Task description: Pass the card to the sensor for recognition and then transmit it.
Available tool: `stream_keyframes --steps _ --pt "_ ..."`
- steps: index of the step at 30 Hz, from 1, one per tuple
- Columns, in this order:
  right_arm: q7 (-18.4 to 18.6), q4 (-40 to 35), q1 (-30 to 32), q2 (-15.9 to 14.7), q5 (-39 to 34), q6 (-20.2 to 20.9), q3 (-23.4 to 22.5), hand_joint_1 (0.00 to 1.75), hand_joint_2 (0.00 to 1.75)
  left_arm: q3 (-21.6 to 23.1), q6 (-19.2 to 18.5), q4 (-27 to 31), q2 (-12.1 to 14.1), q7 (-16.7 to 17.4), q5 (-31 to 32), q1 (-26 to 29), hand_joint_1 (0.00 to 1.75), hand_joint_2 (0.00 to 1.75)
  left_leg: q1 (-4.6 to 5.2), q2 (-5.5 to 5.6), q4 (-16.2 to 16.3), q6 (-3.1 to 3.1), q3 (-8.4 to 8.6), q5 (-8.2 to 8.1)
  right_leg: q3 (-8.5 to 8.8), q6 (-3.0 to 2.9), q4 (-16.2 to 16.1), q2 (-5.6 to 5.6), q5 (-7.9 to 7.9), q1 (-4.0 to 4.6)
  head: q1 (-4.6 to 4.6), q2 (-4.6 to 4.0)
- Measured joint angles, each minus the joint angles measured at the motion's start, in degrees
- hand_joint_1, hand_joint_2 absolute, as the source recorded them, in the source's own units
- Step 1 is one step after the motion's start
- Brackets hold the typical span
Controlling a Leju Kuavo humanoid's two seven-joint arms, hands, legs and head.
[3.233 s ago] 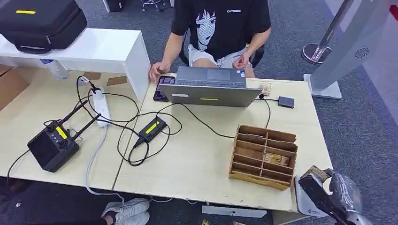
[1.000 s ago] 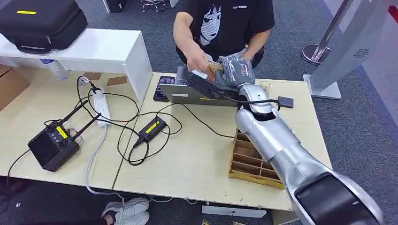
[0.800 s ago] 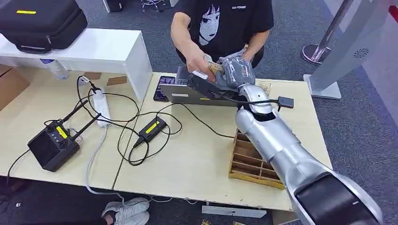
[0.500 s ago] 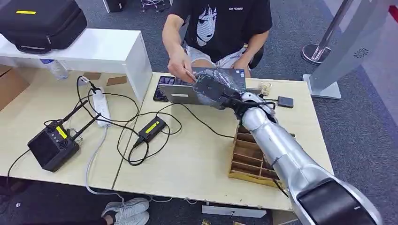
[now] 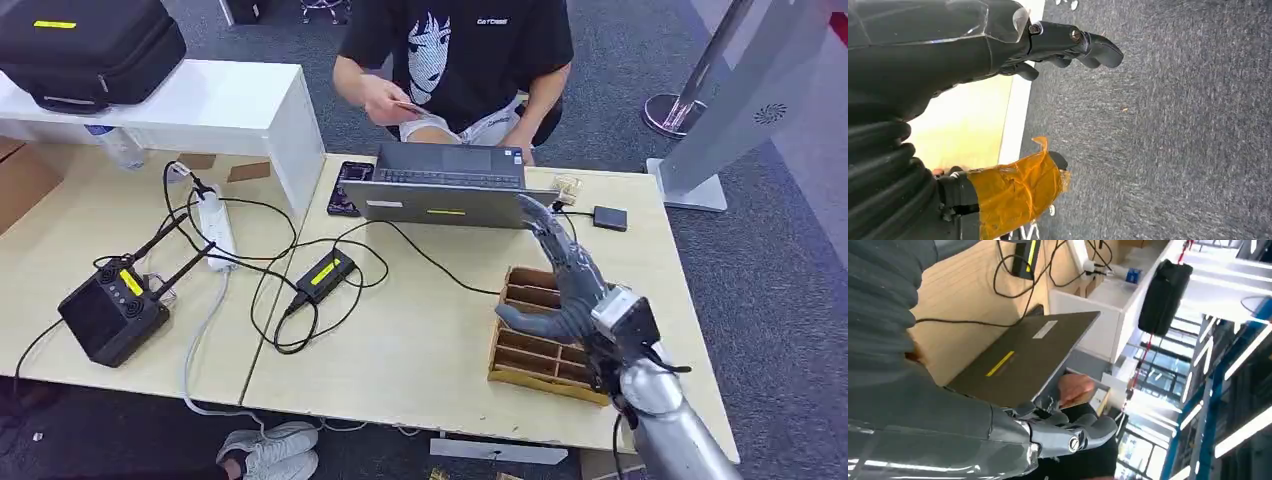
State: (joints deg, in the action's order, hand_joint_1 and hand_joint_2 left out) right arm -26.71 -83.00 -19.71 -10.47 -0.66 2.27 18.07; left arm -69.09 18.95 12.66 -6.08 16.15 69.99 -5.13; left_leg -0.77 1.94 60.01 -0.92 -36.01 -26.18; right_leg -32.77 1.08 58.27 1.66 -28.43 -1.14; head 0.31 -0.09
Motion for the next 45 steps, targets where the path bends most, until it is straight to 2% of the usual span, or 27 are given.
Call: stream_keyframes --steps 5,13,18,19,20,23,25,27,28,29,33,42,45 --pt "-0.15 -4.91 3.50 -1.99 0.15 -0.13 -2.01 0.00 1.75 -0.46 0.04 0.00 0.00 -0.02 -0.09 -0.05 0.00 1.75 -0.01 -0.05 0.00 0.00 0.02 0.01 -0.01 0.00 0.01 0.03 0.00 0.00 0.00 0.00" --pt "-0.15 -7.25 4.65 -2.82 0.72 -0.17 -3.01 0.00 1.75 -0.61 0.04 0.00 -0.04 -0.02 -0.15 -0.06 0.00 1.75 -0.01 -0.05 0.00 -0.02 0.03 0.03 0.01 0.00 0.02 0.02 0.01 0.00 0.00 0.00" --pt "-1.35 -9.21 7.21 -3.19 3.82 -3.47 -4.58 0.00 1.75 -0.85 0.13 0.00 -0.07 -0.02 -0.55 -0.08 0.00 1.75 -0.01 0.01 0.00 0.00 0.02 0.01 0.02 0.01 0.00 -0.02 -0.01 0.00 0.00 0.00" --pt "-1.53 -9.74 8.16 -3.28 5.45 -4.90 -5.11 0.00 1.75 -0.90 0.15 0.00 -0.07 -0.02 -0.59 -0.05 0.00 1.75 0.00 0.01 0.00 0.01 0.01 0.00 0.02 0.01 0.00 -0.03 -0.01 -0.01 0.00 0.00" --pt "-1.38 -10.35 9.23 -3.30 9.45 -8.11 -5.85 0.00 1.75 -0.92 0.24 0.00 -0.07 0.02 -0.66 -0.05 0.00 1.75 0.00 0.00 0.00 0.01 0.01 0.00 0.02 0.02 0.00 -0.02 -0.01 0.00 0.00 0.00" --pt "2.46 -10.99 11.48 -3.28 26.58 -21.22 -6.47 0.00 1.75 -0.94 0.35 0.00 -0.09 0.53 -0.52 -0.07 0.00 1.75 0.00 -0.02 0.00 0.01 0.01 -0.01 0.02 0.03 0.00 -0.01 -0.03 0.00 0.00 0.00" --pt "6.87 -10.46 12.42 -3.23 38.82 -29.48 -6.31 0.00 1.75 -0.94 0.35 0.00 -0.09 0.74 -0.24 -0.09 0.00 1.75 0.00 -0.02 0.00 0.01 0.01 -0.01 0.02 0.05 0.00 -0.01 -0.04 0.00 -0.02 0.00" --pt "13.79 -8.36 12.60 -3.23 53.06 -37.39 -5.94 0.00 1.75 -0.94 0.31 0.00 -0.09 1.18 0.07 -0.13 0.00 1.75 -0.01 -0.02 -0.01 0.01 0.02 0.00 0.02 0.05 0.00 0.00 -0.04 0.01 0.00 0.00" --pt "16.73 -6.95 12.68 -3.23 58.19 -39.82 -5.81 0.00 1.75 -0.94 0.28 0.00 -0.09 1.29 0.26 -0.13 0.00 1.75 -0.01 -0.02 -0.01 0.01 0.02 0.00 0.03 0.05 0.01 -0.01 -0.04 0.01 0.00 0.00" --pt "18.09 -5.76 12.71 -3.23 60.57 -40.87 -5.72 0.00 1.75 -0.94 0.28 0.00 -0.11 1.36 0.37 -0.13 0.00 1.75 -0.01 -0.02 -0.01 0.01 0.02 0.00 0.03 0.05 0.01 -0.01 -0.04 0.01 0.00 0.00" --pt "20.24 -1.94 12.71 -3.21 64.83 -41.46 -5.59 0.00 1.75 -0.94 0.24 0.00 -0.09 1.66 0.44 -0.12 0.00 1.75 -0.01 -0.01 -0.01 0.01 0.02 0.01 0.05 0.06 0.01 -0.01 -0.04 0.00 0.00 0.00" --pt "22.73 1.08 12.72 -3.21 66.92 -41.42 -5.35 0.00 1.75 -0.94 0.11 0.00 -0.09 1.84 0.44 -0.14 0.00 1.75 0.00 -0.01 -0.01 0.01 0.01 0.00 0.05 0.06 0.01 -0.01 -0.05 0.00 0.00 0.00" --pt "25.79 2.82 12.29 -3.10 70.74 -41.18 -4.83 0.00 1.75 -0.94 0.11 0.00 -0.09 2.08 0.55 -0.15 0.00 1.75 -0.01 -0.01 -0.01 0.01 0.01 0.00 0.05 0.06 0.01 -0.01 -0.05 0.00 0.00 0.00"
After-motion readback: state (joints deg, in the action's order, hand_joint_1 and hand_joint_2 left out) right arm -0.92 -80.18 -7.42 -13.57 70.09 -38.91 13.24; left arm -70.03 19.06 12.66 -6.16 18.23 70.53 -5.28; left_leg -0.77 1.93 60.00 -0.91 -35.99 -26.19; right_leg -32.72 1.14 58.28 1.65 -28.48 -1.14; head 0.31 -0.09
